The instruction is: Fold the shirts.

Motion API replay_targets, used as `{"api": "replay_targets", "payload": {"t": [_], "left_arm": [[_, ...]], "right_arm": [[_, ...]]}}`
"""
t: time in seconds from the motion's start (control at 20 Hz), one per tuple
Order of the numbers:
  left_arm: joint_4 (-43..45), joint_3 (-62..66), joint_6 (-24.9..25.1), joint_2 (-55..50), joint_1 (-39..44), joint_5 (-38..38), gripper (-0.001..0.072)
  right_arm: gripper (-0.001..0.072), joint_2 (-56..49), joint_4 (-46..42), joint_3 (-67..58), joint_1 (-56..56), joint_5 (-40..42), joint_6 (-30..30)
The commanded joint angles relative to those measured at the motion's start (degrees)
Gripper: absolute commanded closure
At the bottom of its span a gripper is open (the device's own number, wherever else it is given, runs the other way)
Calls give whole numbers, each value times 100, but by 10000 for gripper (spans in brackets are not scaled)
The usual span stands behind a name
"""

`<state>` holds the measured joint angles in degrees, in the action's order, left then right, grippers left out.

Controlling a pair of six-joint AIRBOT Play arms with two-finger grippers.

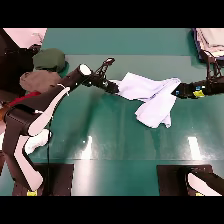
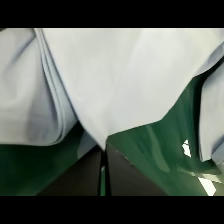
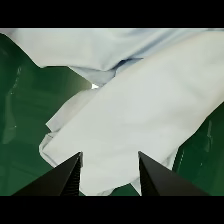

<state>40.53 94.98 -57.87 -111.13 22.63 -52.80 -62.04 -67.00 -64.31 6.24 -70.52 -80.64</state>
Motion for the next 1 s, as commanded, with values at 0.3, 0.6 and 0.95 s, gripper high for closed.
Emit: {"api": "replay_targets", "payload": {"t": [0.3,0.6,0.95], "left_arm": [[684,210,-472,1768,-1482,-2138,682],[1781,197,-734,2645,-1606,-3036,682],[1779,197,-1021,2702,-1606,-2966,682]], "right_arm": [[300,372,-48,144,-407,-1027,-26],[151,629,468,2074,-920,-636,44],[158,450,2002,3445,-120,240,-13]]}}
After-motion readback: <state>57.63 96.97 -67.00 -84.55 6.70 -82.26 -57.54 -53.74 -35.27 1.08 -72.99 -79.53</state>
